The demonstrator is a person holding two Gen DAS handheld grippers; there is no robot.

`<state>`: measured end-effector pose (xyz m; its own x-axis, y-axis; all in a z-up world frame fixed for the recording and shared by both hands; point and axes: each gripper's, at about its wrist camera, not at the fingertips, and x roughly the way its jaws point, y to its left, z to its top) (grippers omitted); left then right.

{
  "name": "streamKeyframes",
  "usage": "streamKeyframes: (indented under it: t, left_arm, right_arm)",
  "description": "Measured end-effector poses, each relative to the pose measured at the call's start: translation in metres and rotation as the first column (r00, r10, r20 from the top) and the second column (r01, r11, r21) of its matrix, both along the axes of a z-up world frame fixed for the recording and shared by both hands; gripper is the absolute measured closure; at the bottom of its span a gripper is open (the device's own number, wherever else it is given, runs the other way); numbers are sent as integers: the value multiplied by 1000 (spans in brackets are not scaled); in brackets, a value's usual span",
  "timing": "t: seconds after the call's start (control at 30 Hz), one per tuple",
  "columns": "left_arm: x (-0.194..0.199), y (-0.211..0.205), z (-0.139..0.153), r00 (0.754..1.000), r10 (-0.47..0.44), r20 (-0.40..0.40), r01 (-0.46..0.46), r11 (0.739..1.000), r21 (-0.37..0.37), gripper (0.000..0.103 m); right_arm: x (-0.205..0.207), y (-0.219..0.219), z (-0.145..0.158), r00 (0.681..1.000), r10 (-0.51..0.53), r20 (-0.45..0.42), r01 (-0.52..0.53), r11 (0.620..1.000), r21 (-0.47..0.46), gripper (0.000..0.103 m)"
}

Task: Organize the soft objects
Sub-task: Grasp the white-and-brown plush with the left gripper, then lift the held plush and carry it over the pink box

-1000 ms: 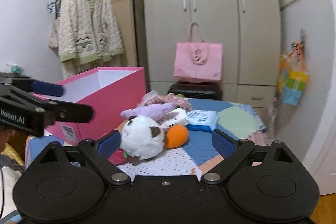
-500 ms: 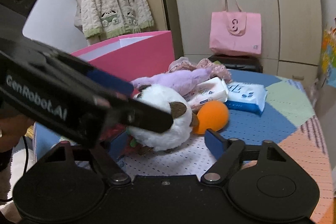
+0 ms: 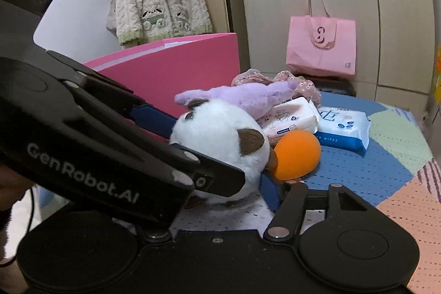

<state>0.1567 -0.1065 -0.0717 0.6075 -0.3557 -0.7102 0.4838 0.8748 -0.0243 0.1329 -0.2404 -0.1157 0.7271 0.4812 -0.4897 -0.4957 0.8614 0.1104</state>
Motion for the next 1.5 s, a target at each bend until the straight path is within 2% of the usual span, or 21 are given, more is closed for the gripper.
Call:
streamKeyframes:
  t: [0.07, 0.17, 0.37, 0.63, 0.9, 1.37, 1.43, 1.5]
  left_arm:
    - [-1, 3, -1, 1000, -12, 4, 12, 1000, -22, 47]
    - [-13, 3, 2, 997, -52, 59, 54, 998, -34, 48]
    - [-20, 7, 10, 993, -89, 73, 94, 993, -73, 48]
    - [-26, 4, 14, 990, -106, 89, 112, 992, -65, 48]
    - [-28, 6, 25, 993, -92, 74, 97, 993, -64, 48]
    - [-32, 22, 63, 994, -86, 61, 91, 992, -84, 48]
    - [-35, 25, 68, 995, -83, 54, 87, 993, -84, 48]
    - [-37, 28, 71, 997, -69, 24, 71, 994, -87, 48]
  right_arm:
    - [-4, 0, 3, 1000, -14, 9, 14, 1000, -8, 41]
    - [-15, -1, 8, 998, -37, 47, 39, 999, -28, 41]
    - [-31, 3, 21, 993, -49, 108, 59, 993, -99, 41]
    - [-42, 4, 27, 987, -66, 145, 85, 988, -130, 41]
    - [-47, 9, 34, 985, -68, 161, 89, 988, -130, 41]
    - [-54, 21, 72, 982, -59, 178, 81, 989, -121, 41]
    - [-56, 25, 78, 984, -52, 173, 74, 990, -123, 41]
    - [-56, 28, 85, 990, -47, 132, 63, 991, -118, 41]
